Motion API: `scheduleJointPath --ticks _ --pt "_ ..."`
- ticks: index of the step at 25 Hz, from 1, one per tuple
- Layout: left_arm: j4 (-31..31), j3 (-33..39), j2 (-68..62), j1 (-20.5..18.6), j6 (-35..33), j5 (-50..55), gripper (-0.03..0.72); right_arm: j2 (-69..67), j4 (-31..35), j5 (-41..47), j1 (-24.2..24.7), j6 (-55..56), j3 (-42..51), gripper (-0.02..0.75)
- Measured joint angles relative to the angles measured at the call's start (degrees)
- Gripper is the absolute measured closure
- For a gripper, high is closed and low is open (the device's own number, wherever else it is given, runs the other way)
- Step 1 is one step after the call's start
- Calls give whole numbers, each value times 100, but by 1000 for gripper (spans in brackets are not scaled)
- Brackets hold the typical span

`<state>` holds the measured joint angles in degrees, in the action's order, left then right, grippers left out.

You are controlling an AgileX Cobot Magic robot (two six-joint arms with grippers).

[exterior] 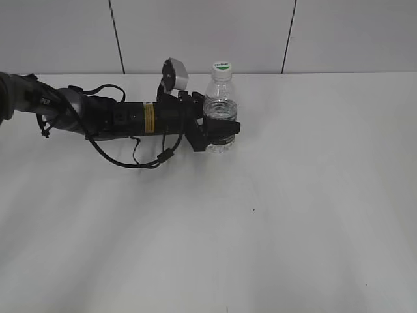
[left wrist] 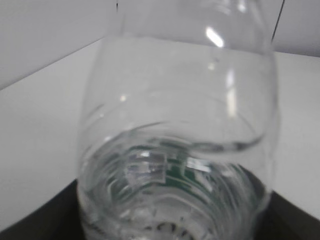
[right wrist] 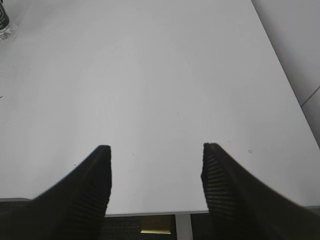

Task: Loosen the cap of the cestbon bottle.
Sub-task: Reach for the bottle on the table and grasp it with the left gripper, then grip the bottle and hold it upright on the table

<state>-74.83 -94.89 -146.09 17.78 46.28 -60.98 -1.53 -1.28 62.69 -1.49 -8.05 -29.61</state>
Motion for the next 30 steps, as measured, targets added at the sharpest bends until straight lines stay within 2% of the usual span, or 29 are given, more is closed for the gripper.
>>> scheduleJointPath --ticks 5,14,18,25,30 --pt "-74 0 -7 4 12 -256 274 -195 0 0 0 0 0 295" --pt "-219 0 -10 4 24 -570 277 -245 93 -60 0 1 -44 295" --pt "-549 0 -10 4 34 -627 277 -699 653 -269 0 6 -145 295" --pt "-840 -4 -10 11 71 -751 278 -2279 1518 -311 0 14 -581 295" --pt "-919 -6 -10 11 82 -795 278 -3423 1778 -364 0 19 -1213 295"
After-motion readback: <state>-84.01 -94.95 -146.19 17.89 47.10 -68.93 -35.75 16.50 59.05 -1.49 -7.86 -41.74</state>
